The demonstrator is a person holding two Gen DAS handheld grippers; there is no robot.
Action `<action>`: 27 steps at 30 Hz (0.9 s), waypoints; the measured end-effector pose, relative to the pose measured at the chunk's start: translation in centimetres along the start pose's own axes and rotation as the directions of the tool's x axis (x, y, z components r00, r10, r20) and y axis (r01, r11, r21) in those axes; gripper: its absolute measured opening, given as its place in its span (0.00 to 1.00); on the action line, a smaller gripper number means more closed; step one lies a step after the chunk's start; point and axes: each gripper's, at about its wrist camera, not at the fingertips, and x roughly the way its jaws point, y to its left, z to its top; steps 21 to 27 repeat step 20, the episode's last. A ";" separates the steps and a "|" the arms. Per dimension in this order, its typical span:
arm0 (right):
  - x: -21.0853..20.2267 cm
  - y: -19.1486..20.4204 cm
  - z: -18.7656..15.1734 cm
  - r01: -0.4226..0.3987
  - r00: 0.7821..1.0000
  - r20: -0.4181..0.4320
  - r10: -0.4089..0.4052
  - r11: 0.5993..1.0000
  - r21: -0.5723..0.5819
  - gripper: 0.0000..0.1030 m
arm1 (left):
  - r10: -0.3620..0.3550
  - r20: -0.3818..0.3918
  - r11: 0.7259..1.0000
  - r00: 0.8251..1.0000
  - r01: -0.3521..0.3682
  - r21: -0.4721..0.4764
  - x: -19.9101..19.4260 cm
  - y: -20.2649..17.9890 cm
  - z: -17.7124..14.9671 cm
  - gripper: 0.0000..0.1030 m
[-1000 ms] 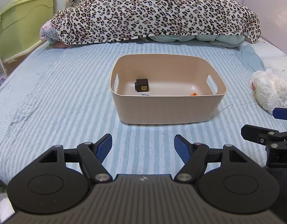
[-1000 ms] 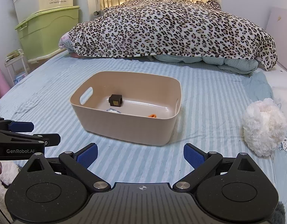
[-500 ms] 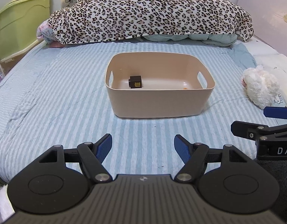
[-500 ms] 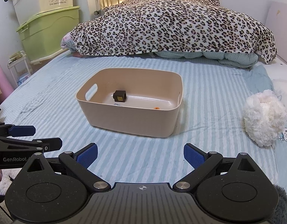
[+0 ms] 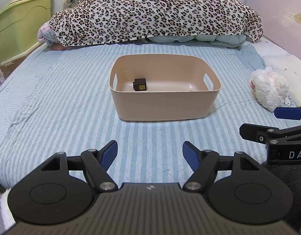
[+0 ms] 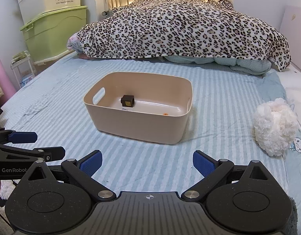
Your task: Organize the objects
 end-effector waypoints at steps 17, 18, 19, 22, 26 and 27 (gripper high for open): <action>0.1 -0.5 0.0 0.006 1.000 -0.005 -0.006 1.000 0.017 0.98 | -0.017 -0.016 1.000 1.000 0.017 -0.006 0.4 -0.1 0.0 0.72; 0.2 -0.5 0.0 0.005 1.000 -0.008 -0.005 1.000 0.018 0.98 | -0.018 -0.018 1.000 1.000 0.017 -0.007 0.4 -0.1 0.0 0.72; 0.3 -0.5 -0.1 0.003 1.000 -0.009 -0.003 1.000 0.019 0.98 | -0.019 -0.020 1.000 1.000 0.019 -0.007 0.5 -0.1 -0.1 0.72; 0.3 -0.5 -0.1 0.001 1.000 -0.011 -0.001 1.000 0.020 0.98 | -0.019 -0.021 1.000 1.000 0.019 -0.008 0.5 -0.1 -0.1 0.72; 0.3 -0.5 -0.1 0.001 1.000 -0.011 -0.001 1.000 0.020 0.98 | -0.019 -0.021 1.000 1.000 0.019 -0.008 0.5 -0.1 -0.1 0.72; 0.3 -0.5 -0.1 0.001 1.000 -0.011 -0.001 1.000 0.020 0.98 | -0.019 -0.021 1.000 1.000 0.019 -0.008 0.5 -0.1 -0.1 0.72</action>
